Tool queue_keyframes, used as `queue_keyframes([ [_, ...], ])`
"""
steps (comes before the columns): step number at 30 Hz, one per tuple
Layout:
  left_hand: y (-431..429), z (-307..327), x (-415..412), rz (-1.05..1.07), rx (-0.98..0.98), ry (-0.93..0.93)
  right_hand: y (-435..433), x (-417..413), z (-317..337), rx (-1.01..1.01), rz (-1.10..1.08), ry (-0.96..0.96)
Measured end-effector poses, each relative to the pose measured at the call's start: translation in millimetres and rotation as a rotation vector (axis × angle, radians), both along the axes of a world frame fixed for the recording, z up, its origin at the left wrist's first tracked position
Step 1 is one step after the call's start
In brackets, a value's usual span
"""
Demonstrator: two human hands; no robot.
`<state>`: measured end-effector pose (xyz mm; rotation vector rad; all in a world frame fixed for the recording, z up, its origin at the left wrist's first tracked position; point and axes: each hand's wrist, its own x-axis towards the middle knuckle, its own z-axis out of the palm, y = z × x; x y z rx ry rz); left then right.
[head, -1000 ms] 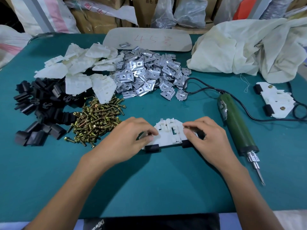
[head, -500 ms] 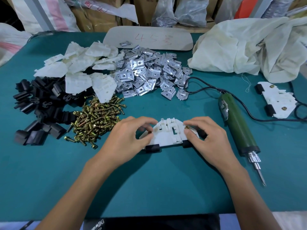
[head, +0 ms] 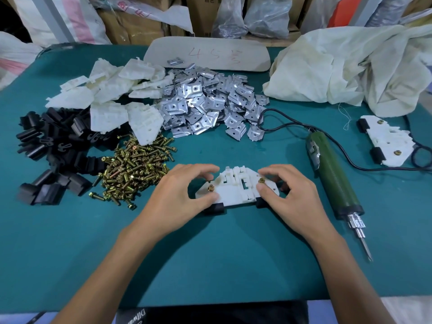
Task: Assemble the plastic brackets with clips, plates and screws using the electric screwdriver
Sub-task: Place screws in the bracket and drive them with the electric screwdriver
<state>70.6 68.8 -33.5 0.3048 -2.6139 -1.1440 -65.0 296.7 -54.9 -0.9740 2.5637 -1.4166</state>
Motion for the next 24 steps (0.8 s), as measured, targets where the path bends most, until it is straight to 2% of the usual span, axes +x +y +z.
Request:
queue_keyframes([
  [4,6,-4,-1,0.059,-0.001,0.038,-1,-1,1,0.004,-0.024,-0.032],
  [16,7,-10,-1,0.034,0.01,0.044,6,8,17,0.043,-0.018,-0.048],
  [20,5,-5,-7,0.049,0.08,0.139,33,-2,45,-0.017,-0.181,0.134],
  [22,7,-1,-18,0.054,0.084,0.183,50,-13,56,0.077,-0.309,0.21],
  [24,12,4,-31,0.041,0.089,0.201,66,-27,58,0.254,-0.412,0.194],
])
